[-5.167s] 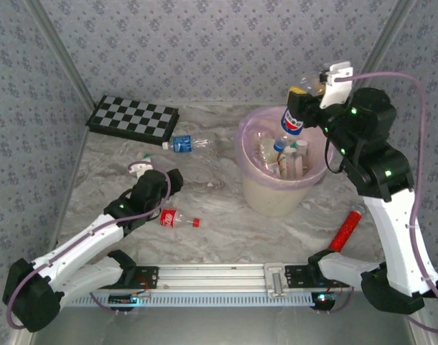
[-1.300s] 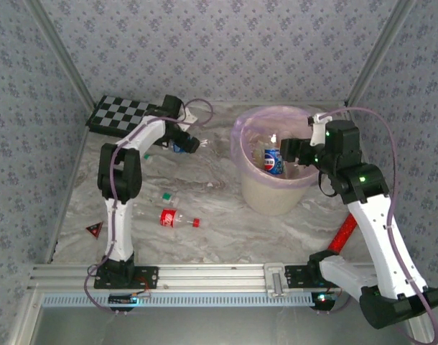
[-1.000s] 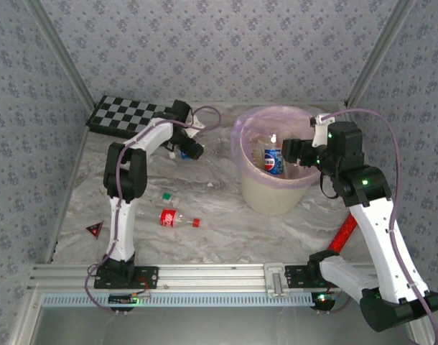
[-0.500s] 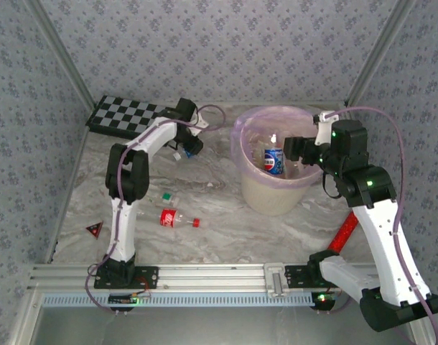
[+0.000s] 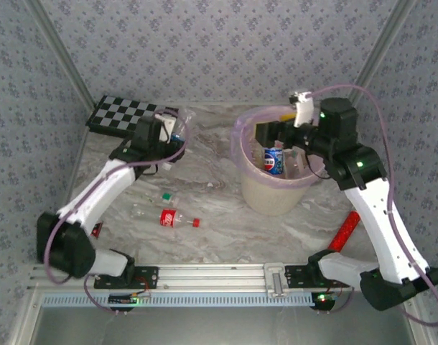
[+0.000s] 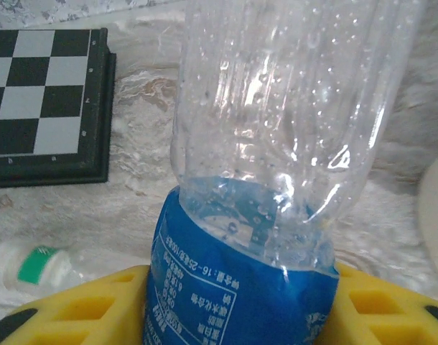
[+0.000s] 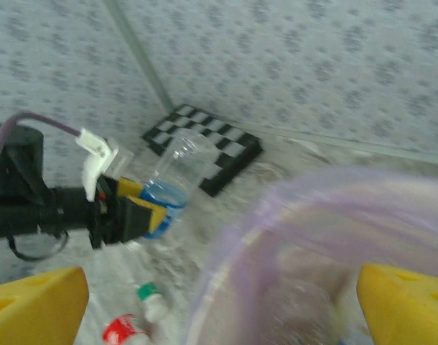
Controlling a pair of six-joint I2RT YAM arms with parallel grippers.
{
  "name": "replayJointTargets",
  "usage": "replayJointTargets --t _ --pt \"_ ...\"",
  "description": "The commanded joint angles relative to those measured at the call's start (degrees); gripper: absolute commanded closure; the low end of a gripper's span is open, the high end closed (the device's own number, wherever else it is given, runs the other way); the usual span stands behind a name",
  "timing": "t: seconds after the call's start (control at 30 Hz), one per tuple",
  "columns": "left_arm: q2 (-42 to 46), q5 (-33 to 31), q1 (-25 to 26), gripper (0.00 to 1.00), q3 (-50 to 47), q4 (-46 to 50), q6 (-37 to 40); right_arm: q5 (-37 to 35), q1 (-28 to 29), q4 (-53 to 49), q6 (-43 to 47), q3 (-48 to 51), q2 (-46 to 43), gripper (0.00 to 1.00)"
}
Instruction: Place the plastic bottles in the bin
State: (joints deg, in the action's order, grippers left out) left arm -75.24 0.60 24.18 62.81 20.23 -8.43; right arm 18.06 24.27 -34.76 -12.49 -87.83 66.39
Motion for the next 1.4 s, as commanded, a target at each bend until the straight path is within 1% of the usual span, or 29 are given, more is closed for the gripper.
replayJointTargets --t 0.0,0.03,0.1,0.17,0.23,0.3,0.4,0.53,0.6,0.83,0.93,1.03,1.07,1.1,1.17,1.2,1.23,1.27,1.37 --pt "8.1 2.6 2.3 0.6 -6.2 -11.1 -9.1 0.7 5.5 6.7 -0.5 -3.9 3.7 0.0" --pt "10.5 4.0 3.2 0.6 -7.9 -13.0 -10.5 0.3 7.1 7.9 -0.6 -4.7 5.2 0.0" --pt "14.2 4.8 5.5 0.6 -10.4 -15.6 -12.3 0.3 9.6 9.3 -1.1 -6.7 8.7 0.0" --pt "16.8 3.8 7.7 0.6 -11.2 -15.2 -12.1 -0.2 11.5 9.0 -1.2 -9.9 12.6 0.0" --pt "19.1 1.6 9.6 0.59 -11.0 -13.4 -11.0 -0.8 12.8 7.1 -0.9 -13.8 16.7 0.0" --pt "21.1 1.2 11.1 0.59 -12.1 -14.9 -11.1 -0.3 13.5 5.8 -1.0 -16.7 19.5 0.0" --pt "22.3 2.4 13.3 0.59 -14.1 -19.1 -10.9 2.0 14.6 6.0 -2.0 -18.0 22.3 0.0" --pt "21.6 3.8 14.4 0.58 -13.2 -19.8 -10.2 3.2 15.2 3.6 -1.8 -19.6 24.5 0.01" --pt "20.8 4.0 14.8 0.58 -12.8 -20.3 -10.1 3.1 15.2 3.5 -1.7 -19.2 24.3 0.05" --pt "18.6 3.7 15.4 0.57 -11.7 -21.2 -10.6 4.7 15.1 4.1 -1.9 -17.4 23.2 0.3" --pt "18.2 3.7 15.8 0.55 -11.5 -21.3 -10.7 4.7 15.0 3.7 -1.4 -17.4 23.1 0.39" --pt "18.0 3.5 15.9 0.54 -11.4 -21.3 -10.7 4.9 15.0 3.7 -1.1 -17.0 22.8 0.43" --pt "18.0 3.4 15.9 0.54 -11.4 -21.2 -10.8 4.9 15.1 3.8 -1.1 -17.0 22.7 0.43" --pt "18.2 3.2 15.9 0.54 -11.3 -21.3 -10.9 4.9 15.0 3.9 -1.1 -16.9 22.8 0.39" --pt "18.4 2.8 15.9 0.54 -11.3 -21.5 -11.0 5.1 15.0 3.6 -1.2 -17.2 23.1 0.23" --pt "18.5 2.6 15.9 0.53 -11.1 -21.6 -10.8 5.1 15.0 3.6 -1.2 -17.3 23.3 0.17" --pt "18.6 2.4 15.9 0.53 -11.0 -21.7 -10.7 5.1 15.0 3.4 -1.1 -17.4 23.6 0.13" --pt "18.7 2.3 15.8 0.53 -11.0 -21.9 -10.6 4.9 15.0 3.3 -1.1 -17.4 23.9 0.11" --pt "18.7 2.0 15.9 0.53 -11.0 -22.0 -10.5 4.6 15.0 2.9 -1.1 -17.3 24.3 0.1"
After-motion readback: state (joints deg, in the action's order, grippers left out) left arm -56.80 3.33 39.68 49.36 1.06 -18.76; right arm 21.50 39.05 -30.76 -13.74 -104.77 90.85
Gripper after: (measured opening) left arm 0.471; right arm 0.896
